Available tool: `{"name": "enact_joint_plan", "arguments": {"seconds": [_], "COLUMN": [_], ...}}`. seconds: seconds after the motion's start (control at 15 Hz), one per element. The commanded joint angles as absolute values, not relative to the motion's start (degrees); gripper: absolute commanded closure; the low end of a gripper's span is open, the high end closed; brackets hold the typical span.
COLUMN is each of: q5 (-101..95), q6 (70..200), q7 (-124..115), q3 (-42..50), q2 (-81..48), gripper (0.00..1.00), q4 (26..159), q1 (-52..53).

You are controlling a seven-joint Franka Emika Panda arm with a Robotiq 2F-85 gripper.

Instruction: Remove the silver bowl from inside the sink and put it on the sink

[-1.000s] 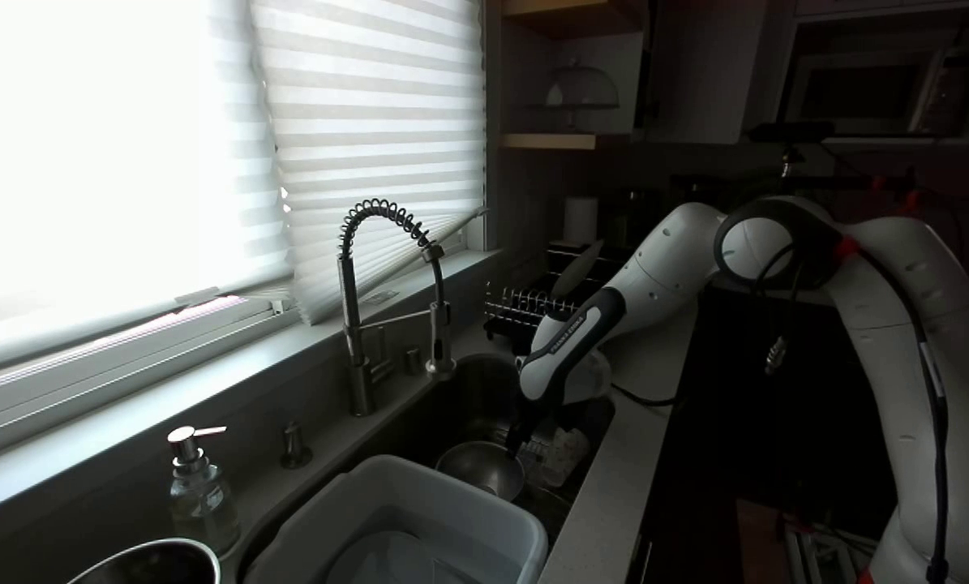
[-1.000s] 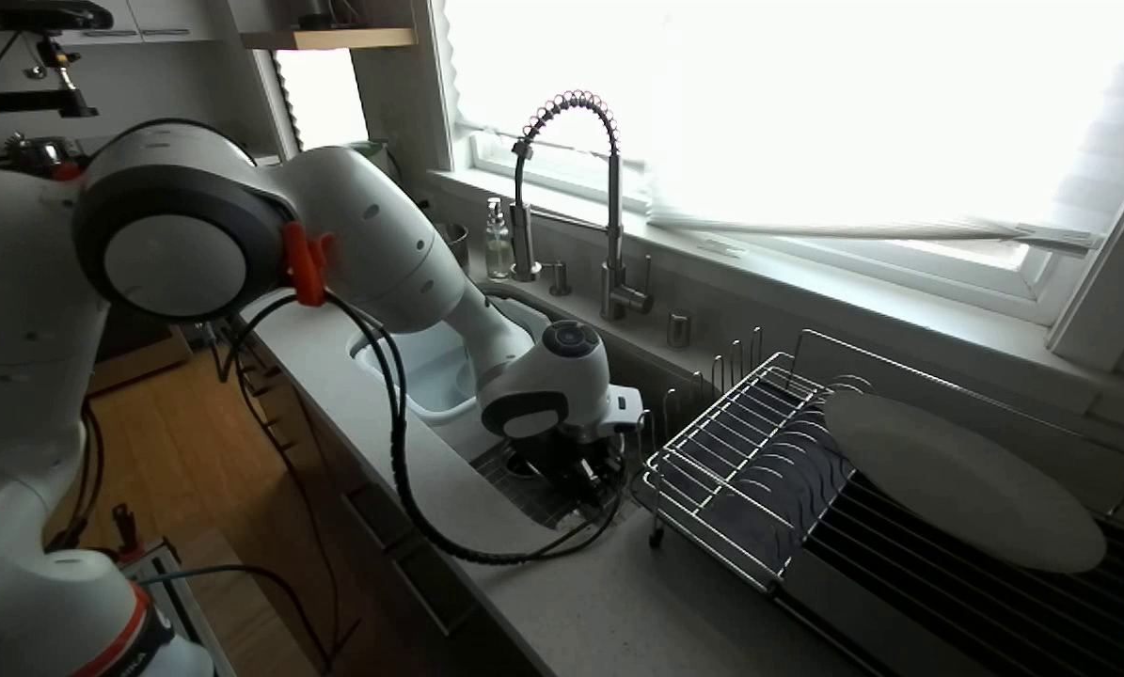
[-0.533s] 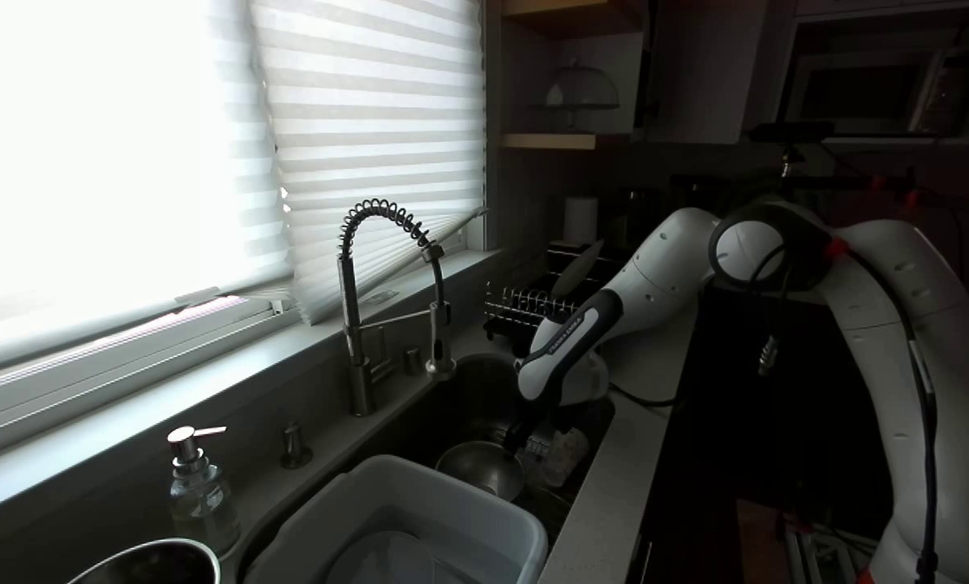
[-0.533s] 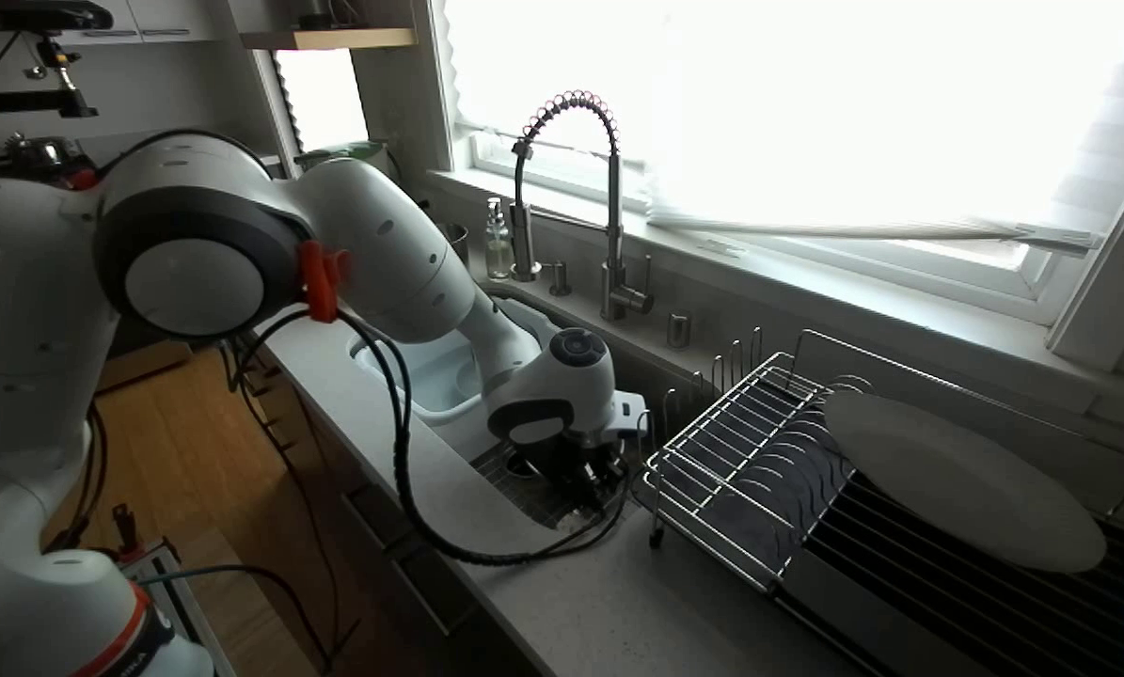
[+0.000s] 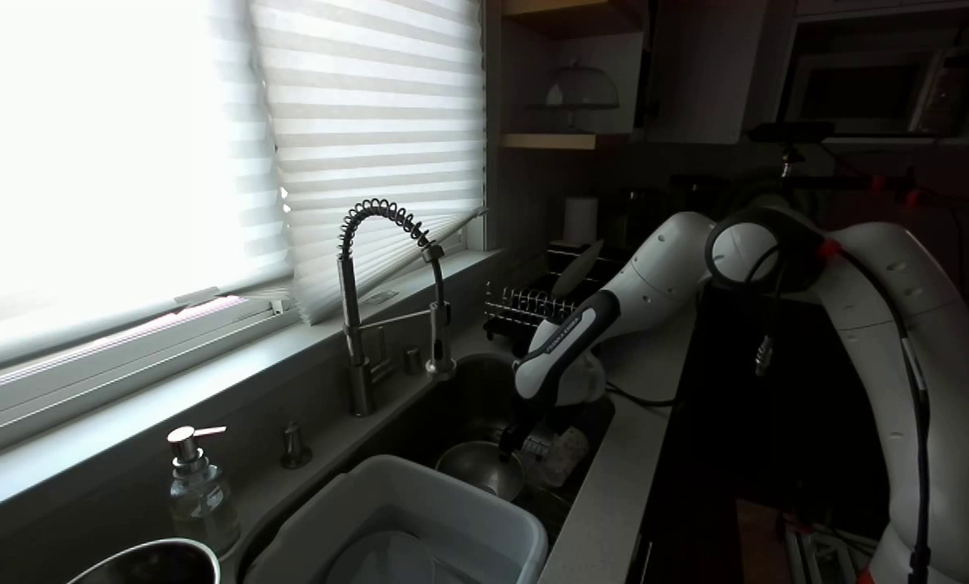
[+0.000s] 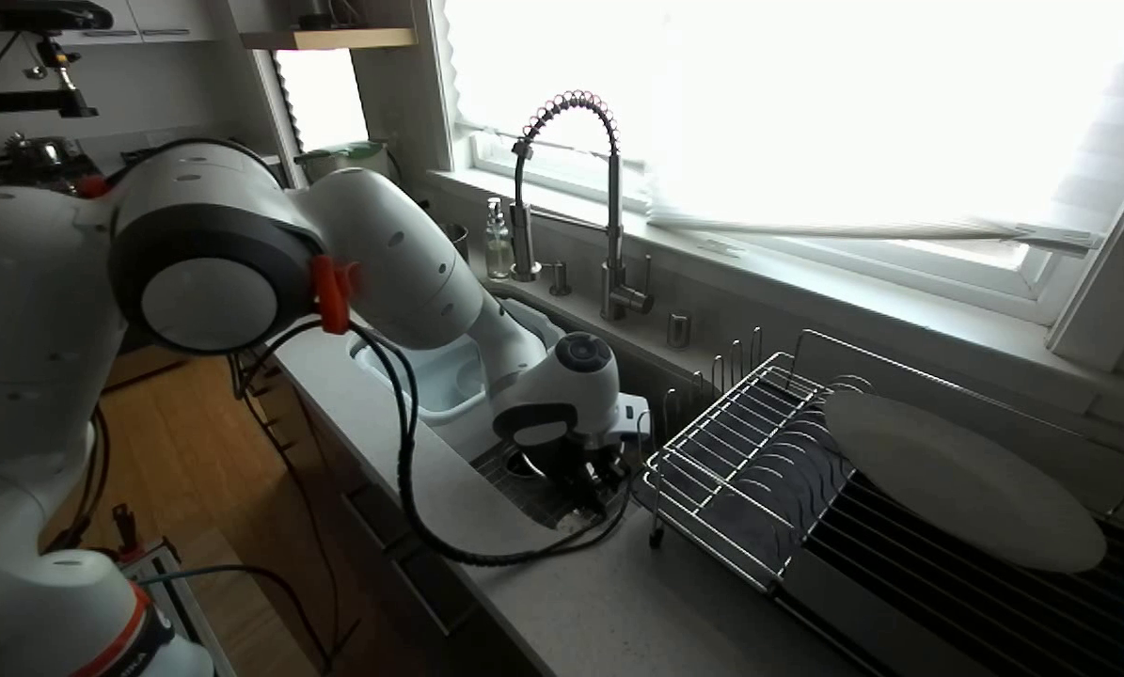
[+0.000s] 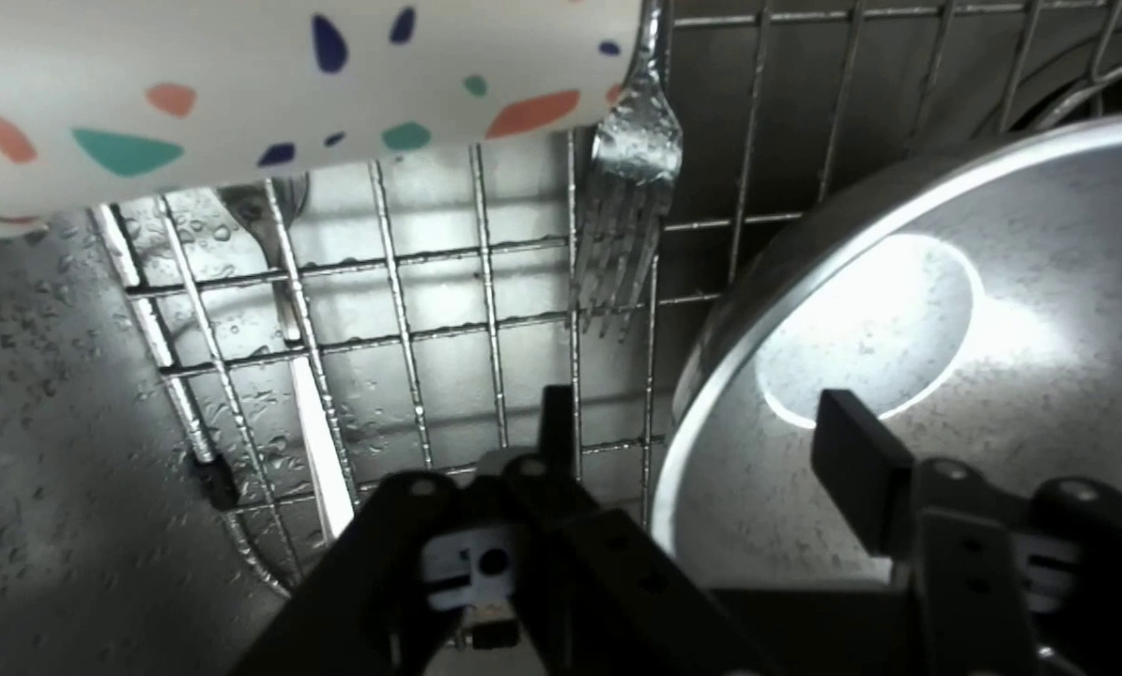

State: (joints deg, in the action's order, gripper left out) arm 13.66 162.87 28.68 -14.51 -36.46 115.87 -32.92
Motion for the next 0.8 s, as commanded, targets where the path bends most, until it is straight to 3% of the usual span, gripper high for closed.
{"name": "enact_joint_plan", "arguments": {"seconds": [0.0,0.33,0.73], "q5": [14.86,14.28,14.96], "q6": [163.4,162.91,162.26], "q7": [30.02,29.8,29.72], "q3": [-16.15,-16.44,-17.64], "q2": [-39.22,-40.35,-36.99], "gripper": [0.62,0.99,0.98], "q4": [113.89,113.54,113.83], "q1": [-34.28,-33.92,-34.84]}}
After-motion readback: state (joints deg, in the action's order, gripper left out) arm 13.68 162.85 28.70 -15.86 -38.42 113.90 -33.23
